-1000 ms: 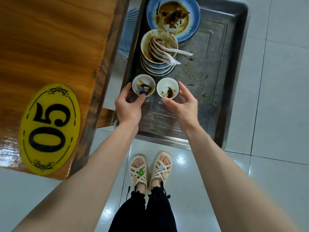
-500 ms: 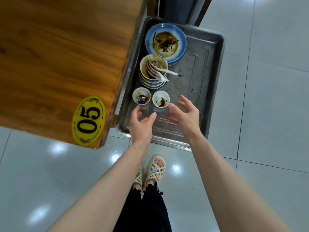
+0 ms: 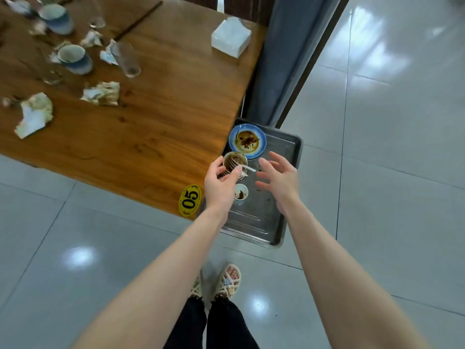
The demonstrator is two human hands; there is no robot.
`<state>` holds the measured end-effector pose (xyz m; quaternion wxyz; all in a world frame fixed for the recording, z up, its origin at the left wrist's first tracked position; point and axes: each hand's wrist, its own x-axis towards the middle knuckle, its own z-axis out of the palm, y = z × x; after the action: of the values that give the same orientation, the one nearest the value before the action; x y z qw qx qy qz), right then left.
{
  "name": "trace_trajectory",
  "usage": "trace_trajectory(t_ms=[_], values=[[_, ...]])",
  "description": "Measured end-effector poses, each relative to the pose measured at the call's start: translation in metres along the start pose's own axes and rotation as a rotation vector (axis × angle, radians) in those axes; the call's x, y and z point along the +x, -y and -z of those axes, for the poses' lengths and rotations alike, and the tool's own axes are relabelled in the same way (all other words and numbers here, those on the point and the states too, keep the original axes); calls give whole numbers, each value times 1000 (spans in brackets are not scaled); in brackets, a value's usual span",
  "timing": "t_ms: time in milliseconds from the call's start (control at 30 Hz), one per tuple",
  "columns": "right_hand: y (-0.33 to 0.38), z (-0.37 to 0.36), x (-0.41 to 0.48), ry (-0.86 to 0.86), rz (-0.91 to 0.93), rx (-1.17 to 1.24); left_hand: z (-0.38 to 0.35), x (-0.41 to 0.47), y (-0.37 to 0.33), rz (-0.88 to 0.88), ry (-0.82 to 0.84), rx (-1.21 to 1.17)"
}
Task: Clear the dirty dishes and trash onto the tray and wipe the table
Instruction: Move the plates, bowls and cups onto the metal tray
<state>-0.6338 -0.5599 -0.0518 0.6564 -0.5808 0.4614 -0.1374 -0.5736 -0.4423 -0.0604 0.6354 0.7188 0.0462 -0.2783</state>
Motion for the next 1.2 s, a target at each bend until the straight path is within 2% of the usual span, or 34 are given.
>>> trace_trajectory(t_ms=[300, 900, 1200], values=[[89, -86, -24, 100, 120, 5, 87, 20, -93, -139, -143, -15], [146, -370, -32, 85, 181, -1, 345, 155, -183, -183, -139, 52], [160, -447, 5, 104, 143, -22, 403, 229, -205, -161, -208, 39]])
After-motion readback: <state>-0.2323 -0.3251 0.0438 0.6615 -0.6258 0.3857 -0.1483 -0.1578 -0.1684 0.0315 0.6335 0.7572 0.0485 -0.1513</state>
